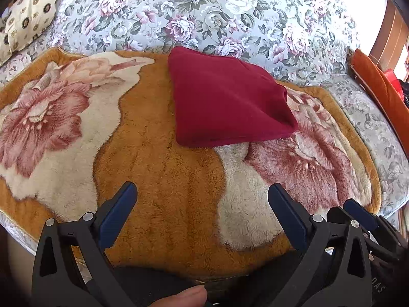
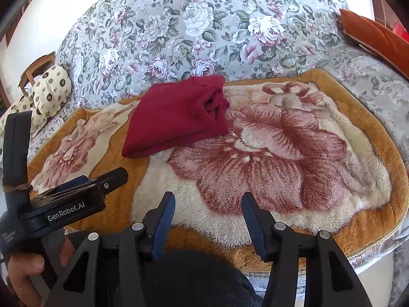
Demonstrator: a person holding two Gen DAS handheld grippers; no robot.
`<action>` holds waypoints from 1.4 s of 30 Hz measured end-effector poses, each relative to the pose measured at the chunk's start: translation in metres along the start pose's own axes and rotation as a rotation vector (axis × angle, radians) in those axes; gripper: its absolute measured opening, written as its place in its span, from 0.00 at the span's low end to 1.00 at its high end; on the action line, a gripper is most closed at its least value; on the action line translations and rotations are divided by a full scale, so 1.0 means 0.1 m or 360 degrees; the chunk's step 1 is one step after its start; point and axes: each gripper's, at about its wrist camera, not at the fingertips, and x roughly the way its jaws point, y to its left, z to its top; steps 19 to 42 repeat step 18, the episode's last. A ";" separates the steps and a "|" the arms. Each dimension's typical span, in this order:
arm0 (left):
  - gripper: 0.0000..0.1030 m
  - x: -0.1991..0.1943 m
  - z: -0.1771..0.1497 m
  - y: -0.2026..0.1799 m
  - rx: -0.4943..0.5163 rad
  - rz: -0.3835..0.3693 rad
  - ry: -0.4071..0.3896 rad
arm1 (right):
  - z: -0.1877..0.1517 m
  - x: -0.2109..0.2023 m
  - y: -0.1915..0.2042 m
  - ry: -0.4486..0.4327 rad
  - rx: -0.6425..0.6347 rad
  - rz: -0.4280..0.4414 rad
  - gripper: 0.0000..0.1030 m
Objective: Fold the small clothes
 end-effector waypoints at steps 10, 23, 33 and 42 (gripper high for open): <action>1.00 0.02 0.00 0.03 -0.0030 -0.0065 0.0019 | 0.00 0.01 -0.01 0.0007 0.0009 0.0006 0.51; 1.00 -0.03 -0.01 0.04 -0.0031 -0.0059 -0.0037 | 0.00 0.02 0.00 0.0016 0.0019 0.0014 0.51; 1.00 -0.03 -0.01 0.04 -0.0031 -0.0059 -0.0037 | 0.00 0.02 0.00 0.0016 0.0019 0.0014 0.51; 1.00 -0.03 -0.01 0.04 -0.0031 -0.0059 -0.0037 | 0.00 0.02 0.00 0.0016 0.0019 0.0014 0.51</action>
